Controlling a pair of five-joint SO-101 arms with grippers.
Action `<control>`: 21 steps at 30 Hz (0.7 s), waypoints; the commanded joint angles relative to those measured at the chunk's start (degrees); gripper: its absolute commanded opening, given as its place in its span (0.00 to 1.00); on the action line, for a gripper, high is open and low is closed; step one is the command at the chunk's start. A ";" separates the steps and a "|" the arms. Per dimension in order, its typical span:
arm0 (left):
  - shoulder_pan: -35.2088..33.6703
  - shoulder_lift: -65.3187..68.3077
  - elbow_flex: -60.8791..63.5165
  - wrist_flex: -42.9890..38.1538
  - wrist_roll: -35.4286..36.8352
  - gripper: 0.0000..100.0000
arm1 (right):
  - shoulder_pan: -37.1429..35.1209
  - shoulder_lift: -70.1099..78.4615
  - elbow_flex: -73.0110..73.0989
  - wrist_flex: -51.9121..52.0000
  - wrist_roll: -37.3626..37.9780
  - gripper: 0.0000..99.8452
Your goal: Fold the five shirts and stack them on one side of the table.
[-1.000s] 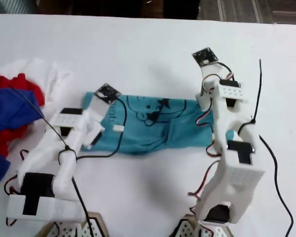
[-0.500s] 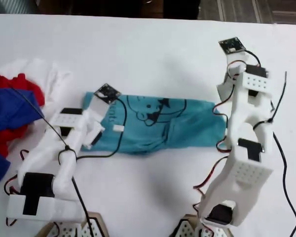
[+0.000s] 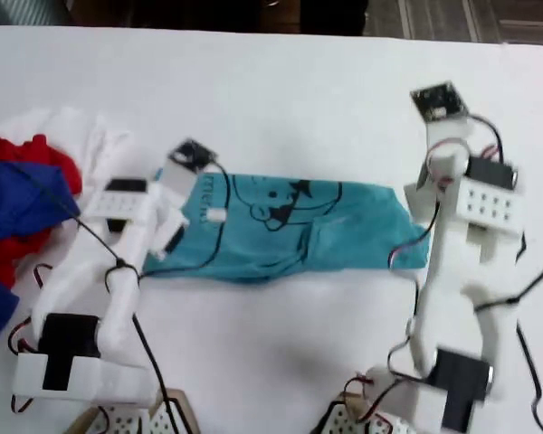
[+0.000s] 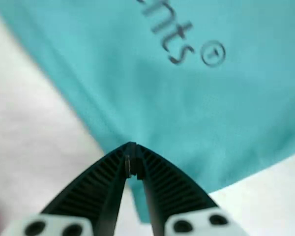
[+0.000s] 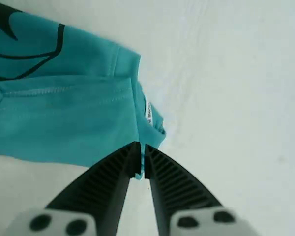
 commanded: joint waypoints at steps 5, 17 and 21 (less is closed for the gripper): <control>-0.53 -0.79 -12.26 6.33 3.16 0.03 | 9.27 -16.48 28.57 -19.82 -0.35 0.02; -6.59 11.34 -15.96 1.58 12.40 0.23 | 22.81 -21.93 51.60 -39.96 0.18 0.02; -6.68 16.88 -20.79 1.93 15.12 0.23 | 22.46 -23.52 56.53 -45.93 0.18 0.02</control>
